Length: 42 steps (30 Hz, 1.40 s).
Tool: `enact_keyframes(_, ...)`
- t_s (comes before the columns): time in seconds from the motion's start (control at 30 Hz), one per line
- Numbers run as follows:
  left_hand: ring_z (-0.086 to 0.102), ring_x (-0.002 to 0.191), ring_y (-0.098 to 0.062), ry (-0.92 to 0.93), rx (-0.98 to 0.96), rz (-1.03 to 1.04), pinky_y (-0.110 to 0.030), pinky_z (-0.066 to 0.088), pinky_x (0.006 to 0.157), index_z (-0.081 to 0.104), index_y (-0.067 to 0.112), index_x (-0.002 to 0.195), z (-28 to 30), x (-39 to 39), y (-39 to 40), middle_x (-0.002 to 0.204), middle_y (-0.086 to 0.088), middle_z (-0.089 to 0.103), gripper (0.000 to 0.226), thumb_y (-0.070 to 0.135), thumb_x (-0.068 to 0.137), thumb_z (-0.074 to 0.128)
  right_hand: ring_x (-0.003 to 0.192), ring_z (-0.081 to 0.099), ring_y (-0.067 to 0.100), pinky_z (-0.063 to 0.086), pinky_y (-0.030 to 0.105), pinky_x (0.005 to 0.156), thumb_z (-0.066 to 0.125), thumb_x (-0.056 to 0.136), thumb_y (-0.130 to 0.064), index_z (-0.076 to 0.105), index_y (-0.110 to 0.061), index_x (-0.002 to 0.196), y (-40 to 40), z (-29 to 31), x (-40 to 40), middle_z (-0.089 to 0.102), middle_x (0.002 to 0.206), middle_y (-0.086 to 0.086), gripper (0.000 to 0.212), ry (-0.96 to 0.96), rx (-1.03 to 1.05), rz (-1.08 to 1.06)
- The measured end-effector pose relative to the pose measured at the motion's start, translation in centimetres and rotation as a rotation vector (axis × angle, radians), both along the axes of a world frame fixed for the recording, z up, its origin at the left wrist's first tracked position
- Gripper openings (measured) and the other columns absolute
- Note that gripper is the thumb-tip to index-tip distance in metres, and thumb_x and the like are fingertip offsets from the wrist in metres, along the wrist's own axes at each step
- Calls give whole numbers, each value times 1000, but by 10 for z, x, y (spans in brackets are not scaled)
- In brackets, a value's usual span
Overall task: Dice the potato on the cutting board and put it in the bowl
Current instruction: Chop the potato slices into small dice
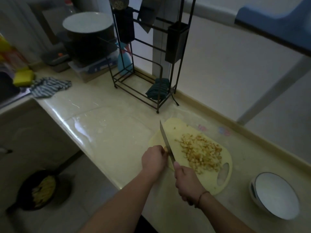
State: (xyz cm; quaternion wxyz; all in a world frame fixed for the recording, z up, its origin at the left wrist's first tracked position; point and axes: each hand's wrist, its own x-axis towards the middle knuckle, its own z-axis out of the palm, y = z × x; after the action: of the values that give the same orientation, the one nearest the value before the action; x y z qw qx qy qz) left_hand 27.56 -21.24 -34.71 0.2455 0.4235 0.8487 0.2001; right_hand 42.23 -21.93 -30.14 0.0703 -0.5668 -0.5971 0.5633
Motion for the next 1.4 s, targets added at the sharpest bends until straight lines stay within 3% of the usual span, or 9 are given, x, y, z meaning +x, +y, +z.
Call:
enact_keyframes(0.13,67,92,-26,18,49,36,-32,51,73,72,22,102,-5,9,-7,98,-4,73,22,36,95,57,34,30,10,25,16,40,32,99,-56,42,-17,76,9,2,12,38,56,-1,46,50,-101,-13)
enact_keyframes(0.47,61,97,-23,110,106,-230,-33,50,77,73,18,105,-2,-10,-6,99,-2,65,21,24,91,58,37,36,8,28,18,38,36,97,-55,43,-16,68,5,-3,16,45,59,3,49,55,101,54)
enact_keyframes(0.6,60,96,-22,132,137,-262,-34,51,77,76,18,103,-3,-13,-7,96,-2,66,21,22,89,60,41,39,14,29,19,38,36,97,-56,43,-16,67,4,-11,10,47,61,5,50,50,89,33)
enact_keyframes(0.87,59,98,-23,210,128,-349,-33,48,72,77,19,104,-1,-14,-1,97,-3,68,25,25,90,57,60,47,21,38,33,57,33,97,-57,46,-17,65,4,-20,7,51,64,4,53,-27,201,75)
enact_keyframes(1.07,64,95,-26,137,1,-273,-35,53,79,77,19,100,3,-16,7,97,-4,70,25,29,90,57,64,52,21,40,30,60,30,101,-49,44,-19,66,3,-16,0,49,65,-2,48,-106,258,141)
enact_keyframes(1.2,65,95,-25,118,-5,-229,-30,50,77,77,22,98,4,-18,11,99,-2,72,20,29,89,60,55,47,15,34,25,48,30,101,-48,44,-17,66,4,-17,-1,50,65,-1,49,-96,239,137)
enact_keyframes(1.4,65,92,-23,101,-1,-196,-28,44,68,77,22,92,1,-25,11,94,-1,72,17,31,87,64,54,48,17,38,29,55,30,101,-48,43,-19,63,16,-19,-11,49,62,-1,49,-104,210,141)
